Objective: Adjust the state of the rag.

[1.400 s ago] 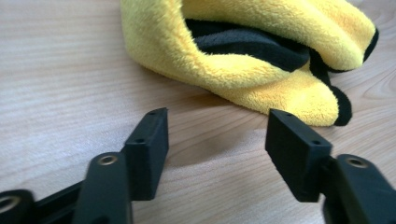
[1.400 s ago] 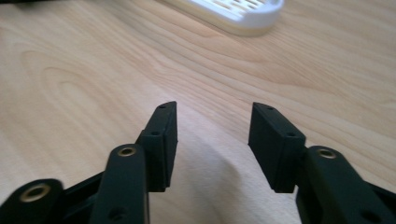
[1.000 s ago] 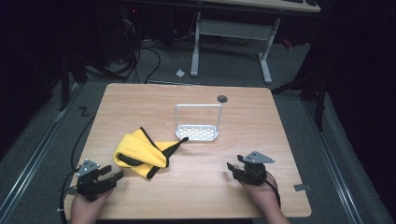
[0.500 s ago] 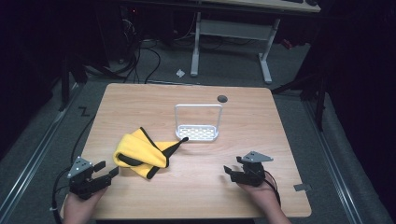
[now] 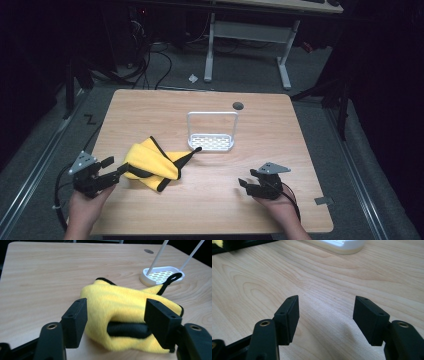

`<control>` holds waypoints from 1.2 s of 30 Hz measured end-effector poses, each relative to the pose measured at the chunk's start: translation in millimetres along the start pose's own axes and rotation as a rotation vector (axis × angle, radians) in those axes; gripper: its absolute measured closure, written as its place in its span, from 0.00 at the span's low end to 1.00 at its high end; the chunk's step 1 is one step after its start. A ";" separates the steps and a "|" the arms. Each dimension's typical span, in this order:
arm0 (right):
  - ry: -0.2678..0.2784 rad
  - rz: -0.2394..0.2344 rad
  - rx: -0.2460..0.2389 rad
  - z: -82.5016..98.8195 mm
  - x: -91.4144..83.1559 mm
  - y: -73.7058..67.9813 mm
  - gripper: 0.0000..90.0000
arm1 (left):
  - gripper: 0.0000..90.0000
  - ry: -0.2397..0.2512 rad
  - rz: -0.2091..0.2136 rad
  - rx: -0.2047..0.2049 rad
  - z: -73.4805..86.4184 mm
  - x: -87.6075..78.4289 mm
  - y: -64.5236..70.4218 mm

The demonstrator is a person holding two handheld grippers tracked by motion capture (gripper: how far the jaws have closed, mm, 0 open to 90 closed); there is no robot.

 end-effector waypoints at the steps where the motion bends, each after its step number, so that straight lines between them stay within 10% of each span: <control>1: 0.010 0.010 -0.003 -0.9 -0.6 -0.3 0.41 | 0.37 -0.014 0.011 -0.004 -2.9 6.8 0.2; 5: 0.023 0.014 -0.017 -1.9 -0.9 -0.7 0.40 | 0.36 -0.151 -0.008 0.017 3.0 39.6 -5.1; 11: 0.030 0.002 -0.045 0.3 -2.1 0.6 0.49 | 0.67 -0.266 0.007 0.024 26.2 61.9 1.1; 23: 0.040 -0.035 -0.053 -0.4 -0.3 -6.8 0.59 | 0.79 -0.228 0.102 0.072 40.4 60.3 63.5; 28: 0.035 -0.050 -0.058 0.8 1.6 -11.8 0.60 | 0.71 -0.198 0.159 0.062 40.8 62.3 105.2; 36: 0.030 -0.063 -0.068 0.2 0.0 -16.4 0.58 | 0.47 -0.102 0.124 0.135 19.3 39.2 120.0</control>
Point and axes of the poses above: each handheld gripper's, and its own axes: x roughly forward along the jaws, z roughly out of its underside, y roughly to its right, the point moved 8 cm from there along x, roughly forward along the jaws, and after that the axes turned 7 degrees about x, right-handed, at the moved point
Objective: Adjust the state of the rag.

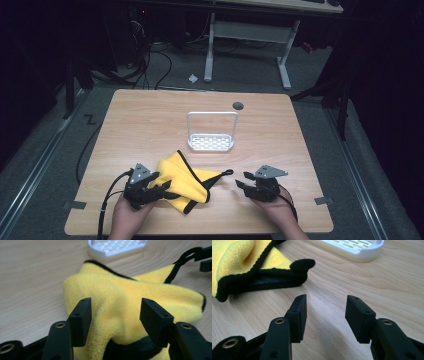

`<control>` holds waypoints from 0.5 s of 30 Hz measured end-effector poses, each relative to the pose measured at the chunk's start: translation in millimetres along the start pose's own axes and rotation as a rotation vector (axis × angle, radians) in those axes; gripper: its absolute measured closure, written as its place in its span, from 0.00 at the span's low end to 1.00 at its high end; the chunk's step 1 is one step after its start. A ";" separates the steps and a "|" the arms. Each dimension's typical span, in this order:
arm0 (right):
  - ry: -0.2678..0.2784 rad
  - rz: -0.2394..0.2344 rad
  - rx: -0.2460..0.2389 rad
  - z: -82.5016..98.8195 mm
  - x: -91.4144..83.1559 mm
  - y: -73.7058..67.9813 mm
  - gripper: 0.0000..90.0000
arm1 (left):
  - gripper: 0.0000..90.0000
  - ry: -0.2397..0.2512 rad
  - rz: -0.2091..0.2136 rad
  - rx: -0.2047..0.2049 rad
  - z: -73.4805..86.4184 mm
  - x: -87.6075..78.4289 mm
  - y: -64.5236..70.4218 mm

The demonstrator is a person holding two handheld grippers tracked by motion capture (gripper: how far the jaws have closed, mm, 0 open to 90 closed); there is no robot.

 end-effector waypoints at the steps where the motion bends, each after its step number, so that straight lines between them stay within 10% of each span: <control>1: -0.003 -0.003 0.000 0.0 0.5 -0.4 0.57 | 0.46 0.015 0.022 0.006 -4.0 -3.6 5.7; 8: -0.032 0.002 0.004 1.6 2.2 -2.4 0.57 | 0.41 -0.007 0.141 0.092 -9.8 9.9 50.3; 15: -0.029 -0.010 0.003 2.0 1.7 -5.5 0.58 | 0.38 -0.129 0.144 0.183 8.0 44.0 68.5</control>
Point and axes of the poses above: each handheld gripper's, and its own axes: x roughly forward along the jaws, z roughly out of its underside, y roughly to its right, the point moved 8 cm from there along x, roughly forward along the jaws, and after that the axes turned 7 degrees about x, right-handed, at the moved point
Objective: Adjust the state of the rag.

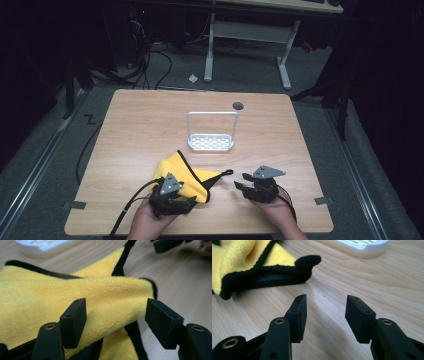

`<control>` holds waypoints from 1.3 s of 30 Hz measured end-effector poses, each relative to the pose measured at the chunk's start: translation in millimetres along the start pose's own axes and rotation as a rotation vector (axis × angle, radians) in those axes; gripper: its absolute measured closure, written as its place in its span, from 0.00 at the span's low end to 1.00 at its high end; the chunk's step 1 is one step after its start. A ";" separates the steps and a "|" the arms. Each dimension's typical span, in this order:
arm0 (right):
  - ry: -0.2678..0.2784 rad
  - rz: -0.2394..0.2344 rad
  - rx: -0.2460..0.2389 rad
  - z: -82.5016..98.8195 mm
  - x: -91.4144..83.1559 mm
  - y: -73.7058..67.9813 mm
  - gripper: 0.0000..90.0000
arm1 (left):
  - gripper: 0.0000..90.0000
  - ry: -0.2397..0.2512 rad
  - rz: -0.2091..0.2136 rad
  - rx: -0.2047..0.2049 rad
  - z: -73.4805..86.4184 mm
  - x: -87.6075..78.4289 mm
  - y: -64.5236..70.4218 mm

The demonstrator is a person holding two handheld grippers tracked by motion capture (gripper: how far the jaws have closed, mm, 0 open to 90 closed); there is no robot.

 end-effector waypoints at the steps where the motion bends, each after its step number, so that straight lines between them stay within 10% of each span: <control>1: -0.001 -0.003 0.000 0.2 0.0 -0.9 0.58 | 0.41 -0.016 -0.015 0.010 2.5 3.2 0.2; 10: 0.064 -0.021 0.017 -12.0 -11.1 -16.0 0.61 | 0.86 0.009 -0.078 -0.009 6.3 -2.2 -11.4; 18: 0.121 -0.044 -0.048 -24.9 -17.1 -40.9 0.64 | 0.87 0.115 -0.035 -0.111 -2.6 -19.6 -20.3; 22: 0.081 -0.105 -0.068 -29.1 3.0 -64.1 0.75 | 0.86 0.188 0.003 -0.178 -4.4 -35.2 -28.1; 32: -0.120 -0.147 -0.148 -19.0 66.0 -106.4 0.98 | 0.86 0.213 0.006 -0.195 -3.6 -42.8 -34.6; 39: -0.128 -0.137 -0.149 -13.3 63.4 -99.9 1.00 | 0.84 0.253 0.028 -0.250 -4.1 -53.6 -41.1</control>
Point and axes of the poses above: each handheld gripper's, and its own axes: x roughly forward along the jaws, z roughly out of its underside, y roughly to its right, the point moved 8 cm from there along x, roughly forward along the jaws, and after that the axes turned 7 degrees about x, right-handed, at the moved point
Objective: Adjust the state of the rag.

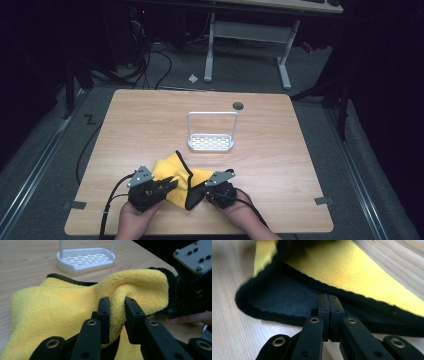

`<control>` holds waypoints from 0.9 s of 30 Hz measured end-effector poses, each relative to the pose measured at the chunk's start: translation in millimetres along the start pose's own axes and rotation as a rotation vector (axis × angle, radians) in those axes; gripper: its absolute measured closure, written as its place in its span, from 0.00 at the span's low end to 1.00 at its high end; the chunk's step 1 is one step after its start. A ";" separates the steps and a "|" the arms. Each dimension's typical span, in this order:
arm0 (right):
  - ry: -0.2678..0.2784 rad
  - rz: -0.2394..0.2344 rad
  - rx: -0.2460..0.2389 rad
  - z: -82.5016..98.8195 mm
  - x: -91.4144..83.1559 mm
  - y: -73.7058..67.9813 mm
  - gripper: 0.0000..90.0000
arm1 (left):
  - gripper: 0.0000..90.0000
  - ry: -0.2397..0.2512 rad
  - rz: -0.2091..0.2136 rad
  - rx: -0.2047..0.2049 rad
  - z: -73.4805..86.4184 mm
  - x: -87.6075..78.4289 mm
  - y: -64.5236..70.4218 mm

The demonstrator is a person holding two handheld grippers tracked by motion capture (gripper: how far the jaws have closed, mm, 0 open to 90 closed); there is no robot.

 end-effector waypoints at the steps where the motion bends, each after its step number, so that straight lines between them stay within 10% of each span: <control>1: -0.003 0.002 0.003 2.0 -2.5 2.2 1.00 | 0.84 0.012 -0.009 -0.007 -1.2 -4.7 -3.2; 17: 0.015 0.160 0.142 39.0 -56.8 88.1 1.00 | 0.84 0.007 -0.018 -0.085 12.6 -12.0 -22.8; 22: 0.024 0.225 0.177 47.7 -70.9 116.1 1.00 | 0.84 -0.066 -0.015 -0.144 33.6 -3.8 -37.3; 27: 0.032 0.276 0.201 58.0 -85.1 136.0 1.00 | 0.84 -0.137 -0.040 -0.118 46.1 1.7 -35.1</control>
Point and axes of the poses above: each handheld gripper's, and its own axes: x roughly forward along the jaws, z roughly out of its underside, y roughly to its right, the point moved 8 cm from there along x, roughly forward along the jaws, and after that the axes turned 7 degrees about x, right-handed, at the moved point
